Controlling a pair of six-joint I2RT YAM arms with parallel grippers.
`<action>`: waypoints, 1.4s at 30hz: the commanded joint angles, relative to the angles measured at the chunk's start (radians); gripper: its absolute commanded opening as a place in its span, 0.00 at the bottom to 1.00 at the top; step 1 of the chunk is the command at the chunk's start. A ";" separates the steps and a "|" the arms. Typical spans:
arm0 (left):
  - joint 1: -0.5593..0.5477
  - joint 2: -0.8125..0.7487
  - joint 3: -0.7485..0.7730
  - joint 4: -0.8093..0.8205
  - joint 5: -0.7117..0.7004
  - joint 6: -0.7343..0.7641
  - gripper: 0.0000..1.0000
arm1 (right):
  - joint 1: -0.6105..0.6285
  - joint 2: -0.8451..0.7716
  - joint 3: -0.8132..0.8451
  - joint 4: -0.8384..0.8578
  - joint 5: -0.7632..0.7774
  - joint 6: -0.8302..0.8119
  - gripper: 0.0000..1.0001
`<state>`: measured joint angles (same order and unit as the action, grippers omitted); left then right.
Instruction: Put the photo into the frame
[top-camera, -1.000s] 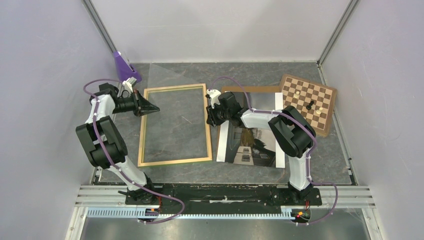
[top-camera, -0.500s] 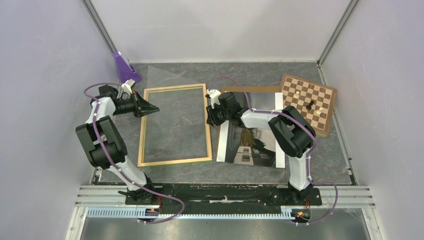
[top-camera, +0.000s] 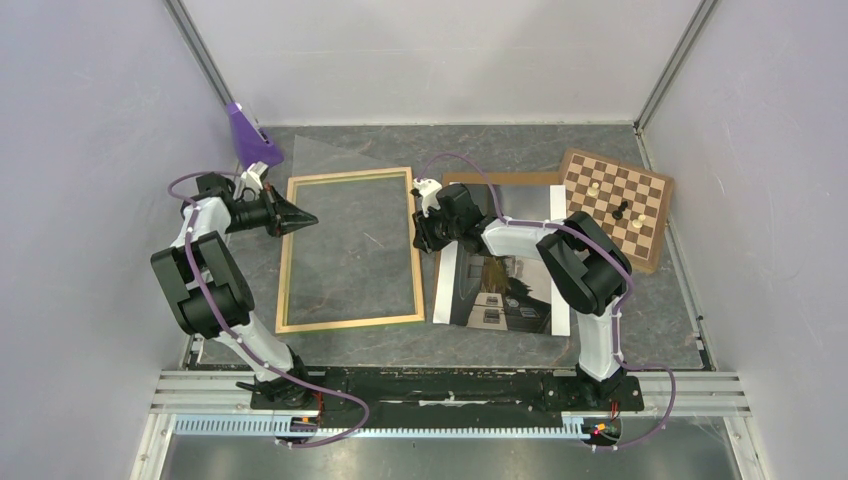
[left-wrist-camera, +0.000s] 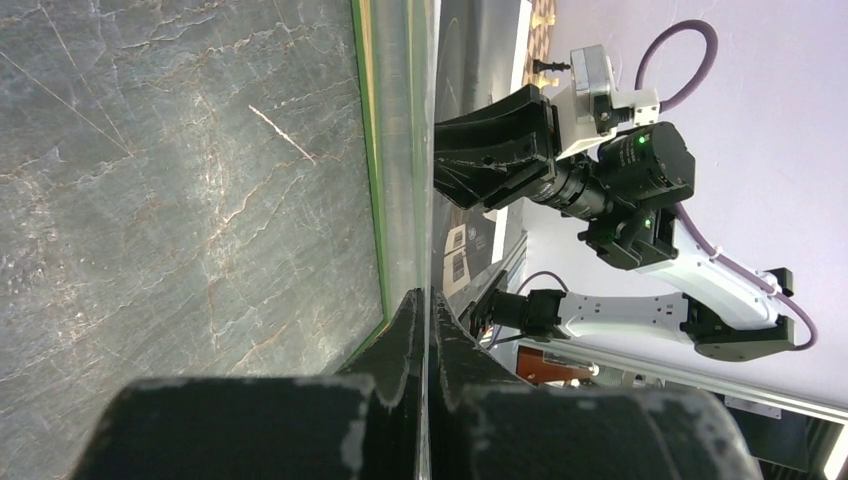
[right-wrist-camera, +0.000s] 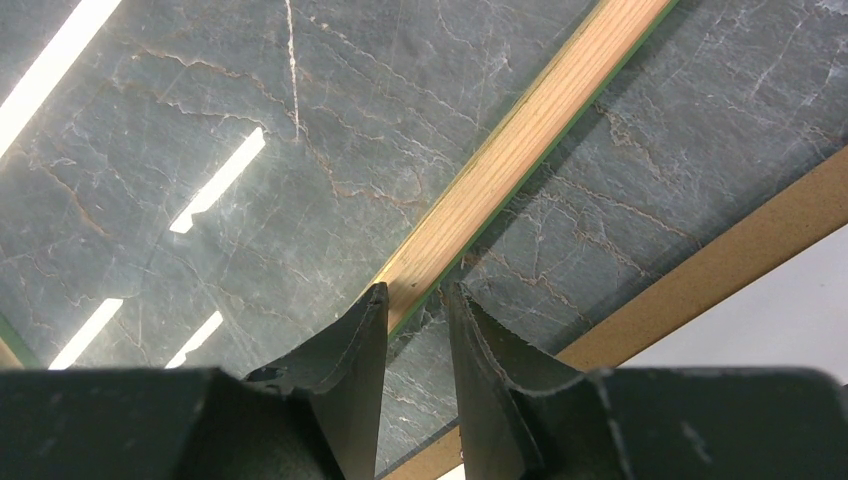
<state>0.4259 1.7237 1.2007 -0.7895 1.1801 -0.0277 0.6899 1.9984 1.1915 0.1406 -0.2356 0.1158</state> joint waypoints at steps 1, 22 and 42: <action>0.001 -0.017 -0.006 0.034 -0.001 -0.057 0.02 | 0.000 0.026 0.014 -0.032 0.027 -0.013 0.31; 0.023 -0.046 -0.072 0.119 -0.015 -0.142 0.02 | 0.000 0.018 0.013 -0.036 0.031 -0.014 0.31; 0.031 -0.051 -0.032 0.138 -0.019 -0.245 0.02 | 0.000 0.017 0.007 -0.038 0.031 -0.016 0.31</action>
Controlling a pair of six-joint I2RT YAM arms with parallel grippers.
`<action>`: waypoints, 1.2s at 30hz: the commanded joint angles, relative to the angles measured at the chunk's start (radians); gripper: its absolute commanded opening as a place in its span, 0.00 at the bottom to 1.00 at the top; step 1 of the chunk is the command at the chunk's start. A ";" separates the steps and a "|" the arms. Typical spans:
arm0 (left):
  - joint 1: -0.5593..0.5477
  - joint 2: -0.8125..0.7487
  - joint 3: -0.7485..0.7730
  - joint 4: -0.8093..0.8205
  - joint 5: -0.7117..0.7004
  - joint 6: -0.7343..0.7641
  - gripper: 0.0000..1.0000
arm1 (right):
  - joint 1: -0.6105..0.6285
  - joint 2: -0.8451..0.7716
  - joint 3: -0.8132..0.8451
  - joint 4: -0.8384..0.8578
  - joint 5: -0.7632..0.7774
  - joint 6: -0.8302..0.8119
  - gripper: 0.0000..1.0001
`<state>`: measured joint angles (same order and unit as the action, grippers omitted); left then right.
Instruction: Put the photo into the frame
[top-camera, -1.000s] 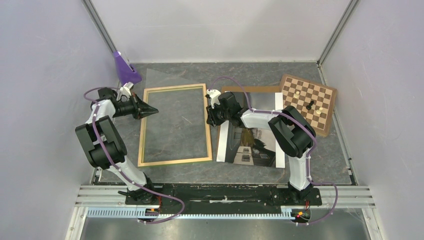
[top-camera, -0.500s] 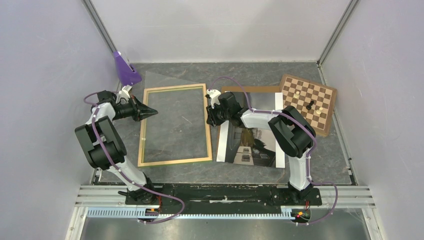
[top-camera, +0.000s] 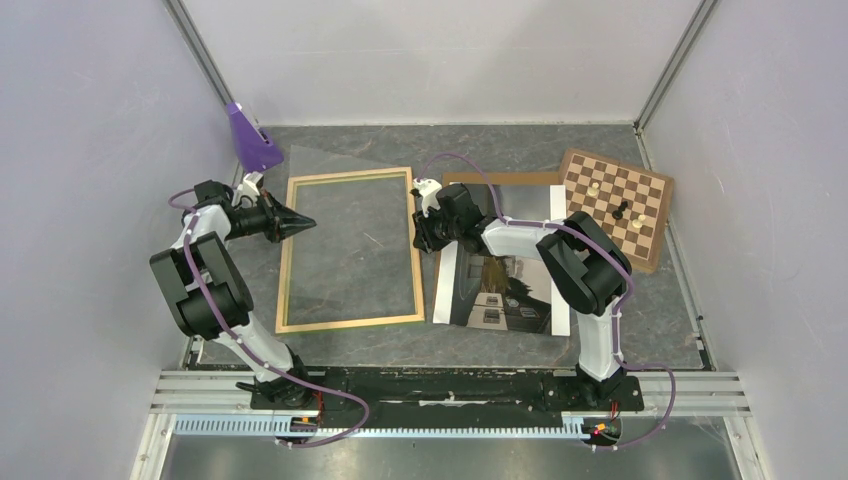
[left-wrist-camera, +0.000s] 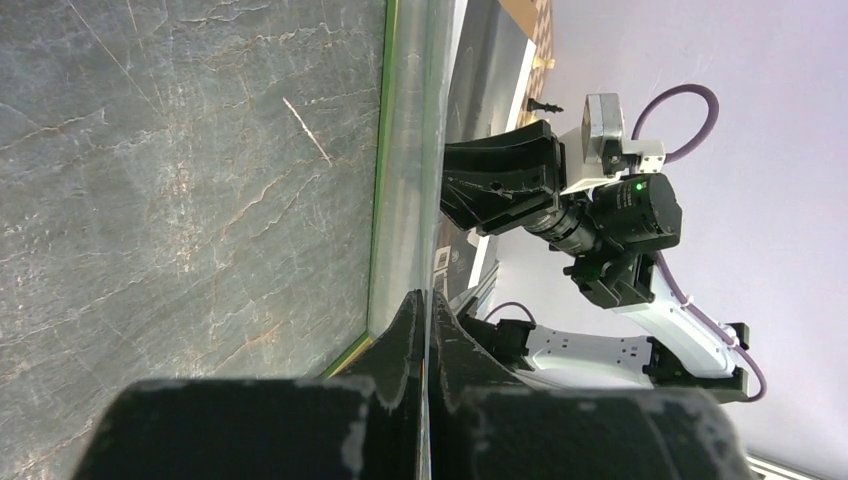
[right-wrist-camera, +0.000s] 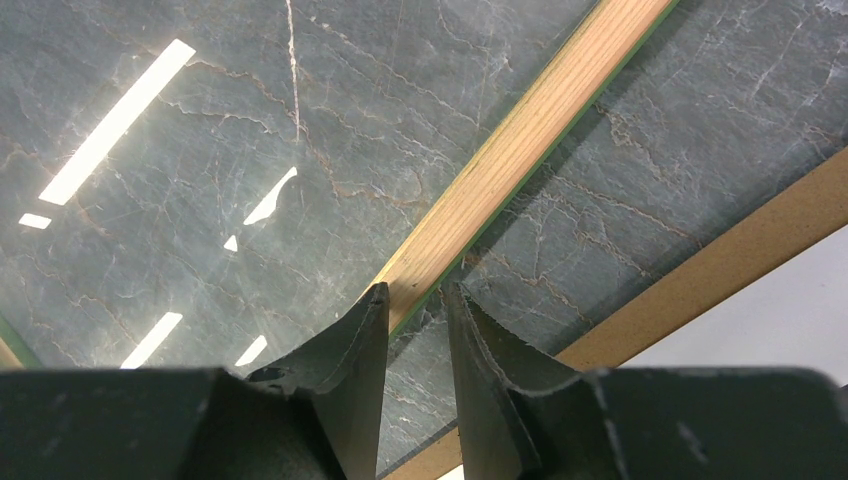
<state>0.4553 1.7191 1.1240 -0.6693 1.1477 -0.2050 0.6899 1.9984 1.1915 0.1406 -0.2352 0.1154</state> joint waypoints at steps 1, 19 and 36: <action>0.001 -0.048 0.044 0.017 0.013 -0.074 0.02 | 0.000 0.017 0.006 -0.039 0.030 -0.016 0.31; 0.002 -0.059 0.002 0.017 0.008 -0.132 0.02 | 0.000 0.017 0.003 -0.038 0.031 -0.016 0.30; 0.002 -0.082 -0.003 0.019 0.008 -0.170 0.02 | 0.000 0.013 0.001 -0.038 0.035 -0.025 0.30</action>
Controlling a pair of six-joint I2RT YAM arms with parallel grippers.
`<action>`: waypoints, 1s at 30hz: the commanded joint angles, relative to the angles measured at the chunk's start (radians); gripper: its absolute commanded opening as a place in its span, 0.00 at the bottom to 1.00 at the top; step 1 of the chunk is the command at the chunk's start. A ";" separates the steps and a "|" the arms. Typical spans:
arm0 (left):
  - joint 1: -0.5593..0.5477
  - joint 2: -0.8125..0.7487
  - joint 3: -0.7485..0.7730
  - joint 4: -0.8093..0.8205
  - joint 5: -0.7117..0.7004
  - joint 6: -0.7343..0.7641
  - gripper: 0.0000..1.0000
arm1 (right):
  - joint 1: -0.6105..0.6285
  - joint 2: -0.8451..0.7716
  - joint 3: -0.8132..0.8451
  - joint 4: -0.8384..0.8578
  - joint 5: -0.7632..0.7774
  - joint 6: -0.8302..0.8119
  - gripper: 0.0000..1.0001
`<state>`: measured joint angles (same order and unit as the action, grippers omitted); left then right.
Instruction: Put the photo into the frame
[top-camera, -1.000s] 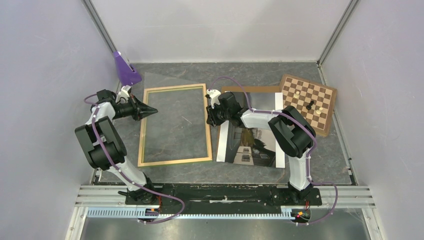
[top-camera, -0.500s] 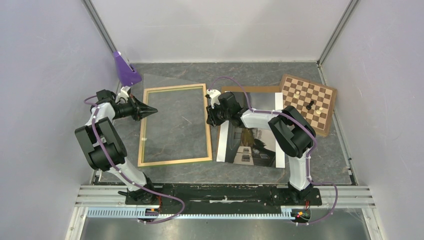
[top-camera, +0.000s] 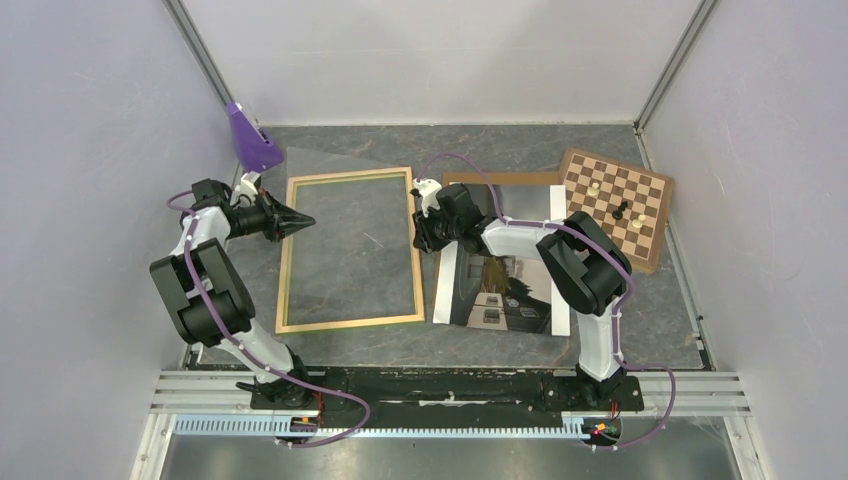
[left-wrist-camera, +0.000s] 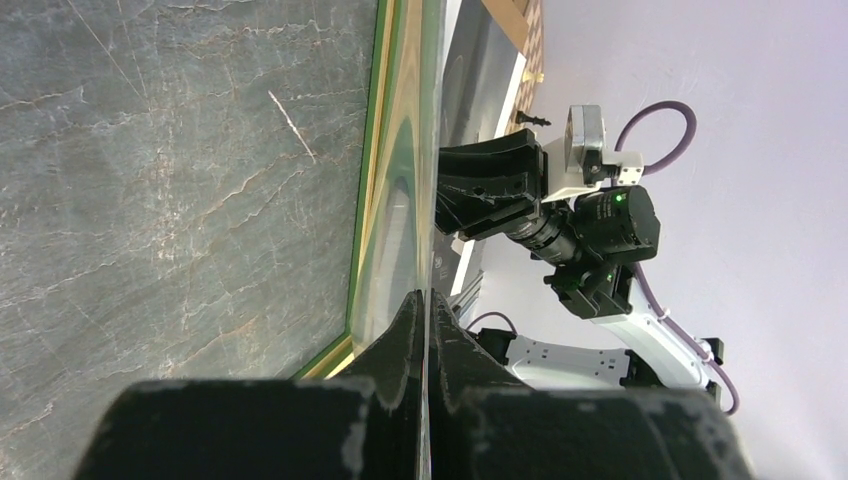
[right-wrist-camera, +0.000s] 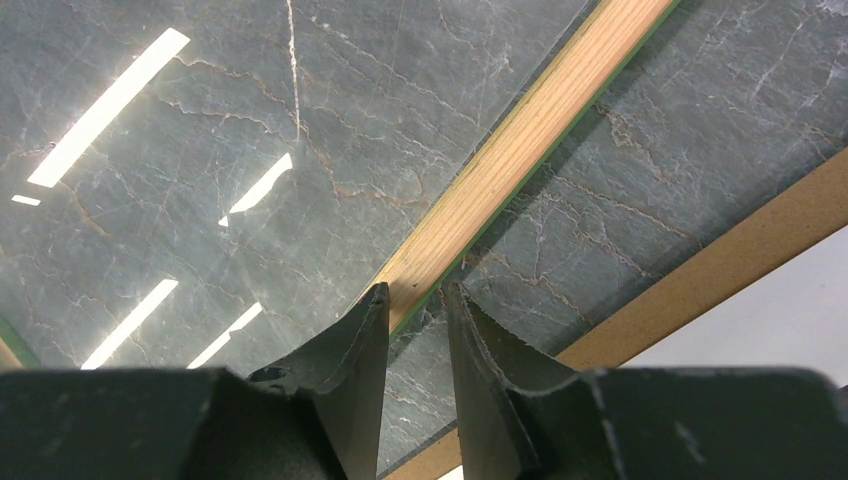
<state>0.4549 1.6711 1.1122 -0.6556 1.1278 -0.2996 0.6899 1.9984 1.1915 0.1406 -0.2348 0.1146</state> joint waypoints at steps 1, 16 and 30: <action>0.002 -0.033 0.010 0.005 0.028 -0.078 0.02 | 0.001 0.011 0.000 -0.038 0.035 -0.024 0.30; 0.001 -0.037 0.006 -0.003 0.032 -0.102 0.02 | -0.002 0.011 0.000 -0.038 0.041 -0.028 0.30; 0.001 -0.032 0.001 -0.037 0.005 -0.030 0.02 | -0.003 0.007 -0.003 -0.038 0.046 -0.032 0.30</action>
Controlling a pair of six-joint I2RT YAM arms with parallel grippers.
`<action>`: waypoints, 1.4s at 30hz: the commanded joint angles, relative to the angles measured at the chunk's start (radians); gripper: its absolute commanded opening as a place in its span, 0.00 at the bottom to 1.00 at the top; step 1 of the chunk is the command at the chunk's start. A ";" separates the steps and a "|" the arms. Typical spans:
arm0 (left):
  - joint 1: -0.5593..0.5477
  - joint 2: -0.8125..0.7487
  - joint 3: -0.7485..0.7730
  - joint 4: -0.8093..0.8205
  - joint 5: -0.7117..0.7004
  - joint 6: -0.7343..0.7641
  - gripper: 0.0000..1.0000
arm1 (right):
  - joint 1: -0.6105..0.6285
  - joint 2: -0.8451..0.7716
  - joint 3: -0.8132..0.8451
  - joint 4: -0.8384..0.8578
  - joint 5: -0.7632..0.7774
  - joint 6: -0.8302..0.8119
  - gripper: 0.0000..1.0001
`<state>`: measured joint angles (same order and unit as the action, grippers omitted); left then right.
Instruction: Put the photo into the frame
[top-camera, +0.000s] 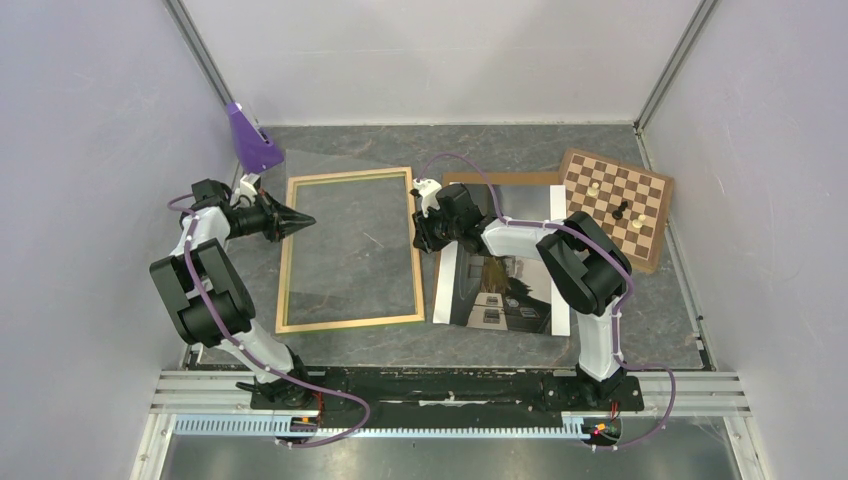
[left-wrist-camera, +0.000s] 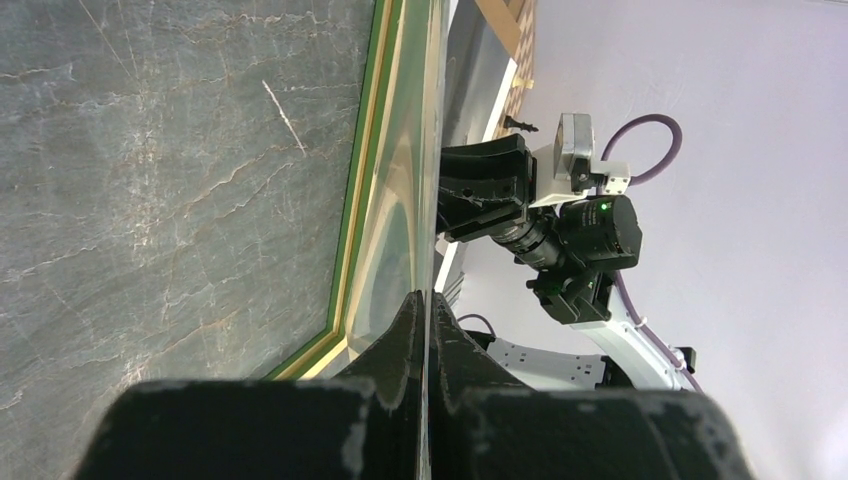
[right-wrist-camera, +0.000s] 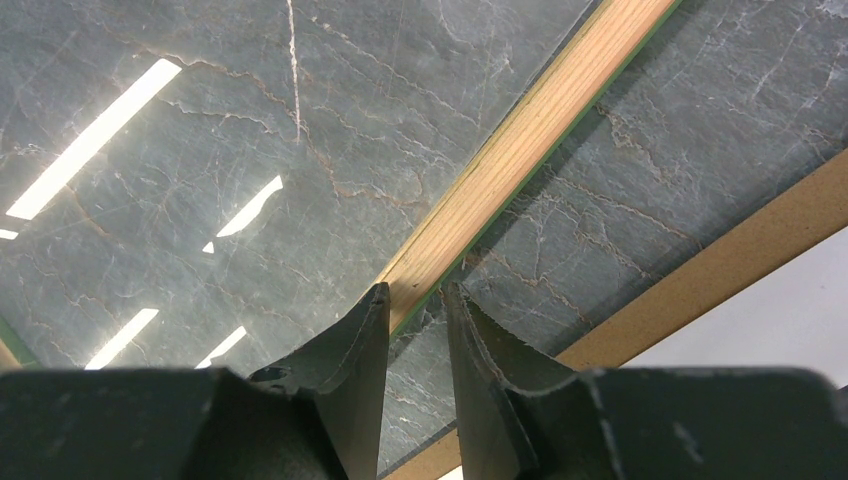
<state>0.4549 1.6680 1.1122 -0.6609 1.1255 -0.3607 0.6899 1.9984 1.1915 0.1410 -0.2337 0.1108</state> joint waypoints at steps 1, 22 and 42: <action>0.001 -0.025 0.000 -0.039 0.007 0.044 0.02 | -0.003 0.007 -0.002 -0.038 0.044 -0.029 0.30; 0.001 -0.009 -0.005 -0.141 -0.010 0.152 0.02 | -0.003 0.008 -0.004 -0.038 0.046 -0.030 0.30; -0.007 0.030 0.021 -0.160 -0.030 0.221 0.02 | -0.004 0.011 -0.004 -0.038 0.049 -0.032 0.30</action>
<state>0.4591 1.6825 1.1122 -0.7799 1.0893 -0.1894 0.6895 1.9984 1.1915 0.1413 -0.2298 0.1066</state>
